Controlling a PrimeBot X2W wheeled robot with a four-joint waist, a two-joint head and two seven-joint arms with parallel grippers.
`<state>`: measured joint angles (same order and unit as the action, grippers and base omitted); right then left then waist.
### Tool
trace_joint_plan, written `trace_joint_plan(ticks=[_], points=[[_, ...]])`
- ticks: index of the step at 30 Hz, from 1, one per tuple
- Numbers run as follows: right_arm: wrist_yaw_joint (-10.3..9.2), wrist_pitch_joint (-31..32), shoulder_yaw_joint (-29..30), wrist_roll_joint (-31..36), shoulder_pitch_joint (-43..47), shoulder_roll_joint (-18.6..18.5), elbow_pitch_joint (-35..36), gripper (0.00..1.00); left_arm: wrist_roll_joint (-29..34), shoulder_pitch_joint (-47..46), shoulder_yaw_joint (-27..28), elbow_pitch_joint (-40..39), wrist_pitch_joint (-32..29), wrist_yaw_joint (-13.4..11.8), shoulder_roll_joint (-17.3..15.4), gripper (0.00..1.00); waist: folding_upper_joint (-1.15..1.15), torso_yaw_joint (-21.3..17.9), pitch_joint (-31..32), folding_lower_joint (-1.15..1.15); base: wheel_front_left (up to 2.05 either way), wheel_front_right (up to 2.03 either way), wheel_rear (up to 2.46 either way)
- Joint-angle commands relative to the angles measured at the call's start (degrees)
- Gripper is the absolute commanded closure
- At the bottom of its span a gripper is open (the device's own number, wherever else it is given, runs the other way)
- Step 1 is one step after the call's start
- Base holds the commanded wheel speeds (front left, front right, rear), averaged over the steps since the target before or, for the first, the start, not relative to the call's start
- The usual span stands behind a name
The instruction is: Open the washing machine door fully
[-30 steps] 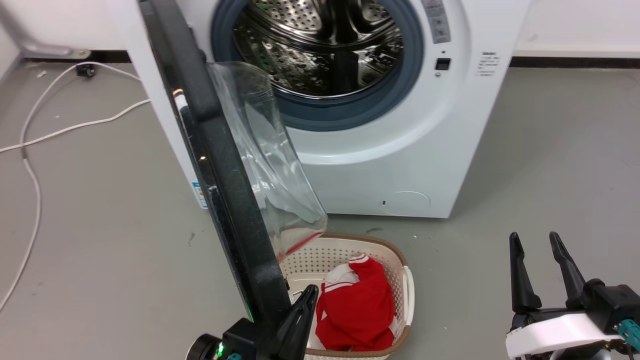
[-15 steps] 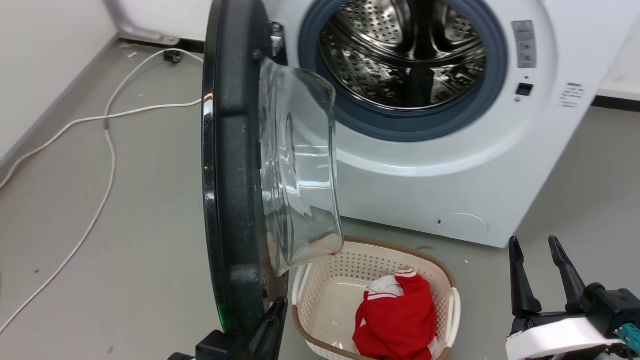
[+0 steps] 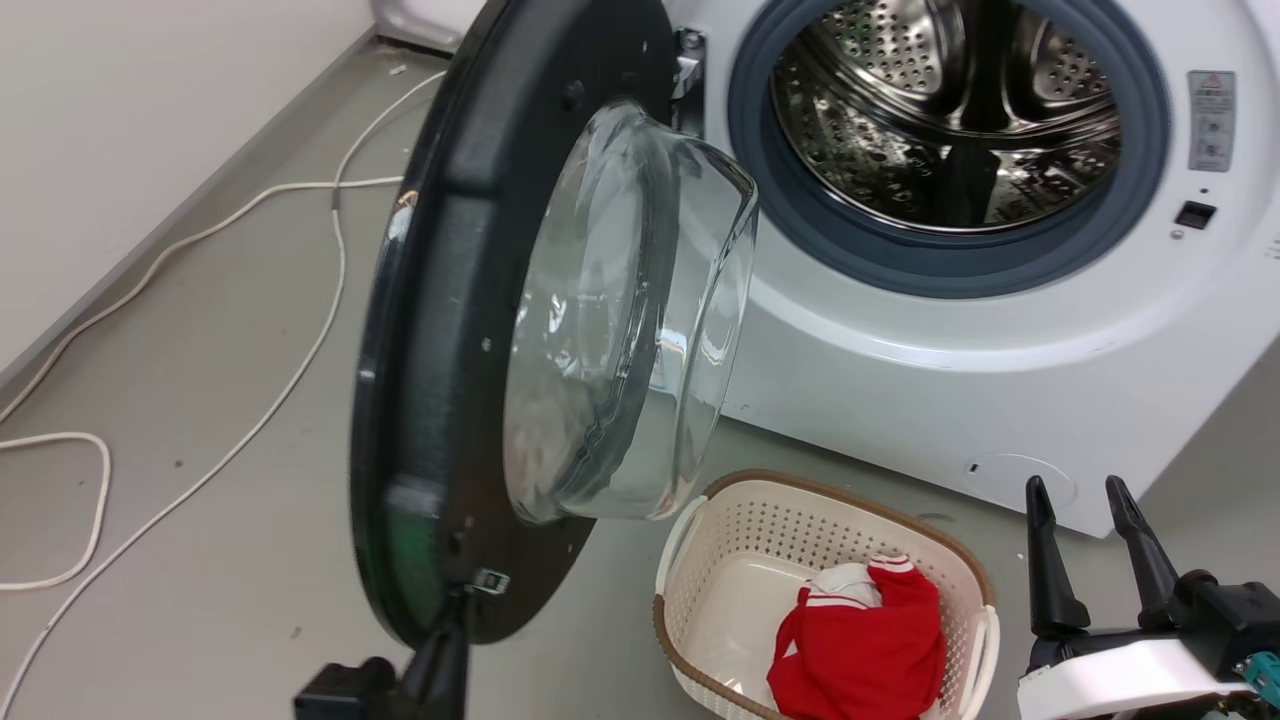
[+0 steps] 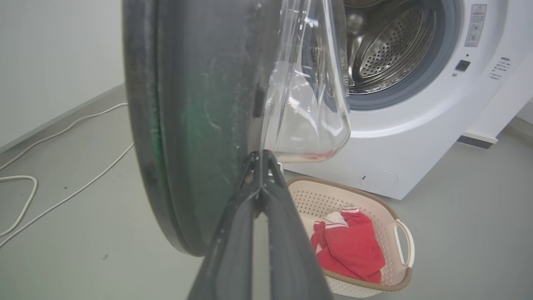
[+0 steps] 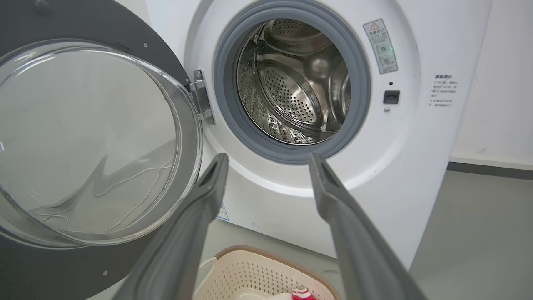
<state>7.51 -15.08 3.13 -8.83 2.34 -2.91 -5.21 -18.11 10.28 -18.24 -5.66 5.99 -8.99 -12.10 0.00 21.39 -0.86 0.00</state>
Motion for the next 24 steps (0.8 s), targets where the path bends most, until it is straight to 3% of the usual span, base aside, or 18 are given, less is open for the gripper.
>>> trace_joint_plan(ticks=[1, 11, 24], points=[[-0.04, -0.1, 0.1, 0.0, -0.4, 0.1, 0.2, 0.00, -0.5, -0.1, 2.0, 0.5, 0.9, -1.0, -1.1, 1.00, 0.00, 1.1, -0.5, 0.00, 0.00, 0.00, 0.00], [-0.04, 0.7, 0.3, 0.9, -1.4, 0.1, 1.0, 0.00, -2.8, -5.2, 8.2, 6.2, 4.7, -1.3, -3.5, 1.00, 0.00, 2.3, -2.3, 0.00, 0.00, 0.00, 0.00], [-0.03, 2.4, 0.3, 2.5, -4.0, 0.1, 3.0, 0.00, -6.5, -16.4, 17.0, 21.3, 8.8, 1.8, -7.9, 1.00, 0.00, 0.2, -7.1, 0.00, 0.00, 0.00, 0.00]])
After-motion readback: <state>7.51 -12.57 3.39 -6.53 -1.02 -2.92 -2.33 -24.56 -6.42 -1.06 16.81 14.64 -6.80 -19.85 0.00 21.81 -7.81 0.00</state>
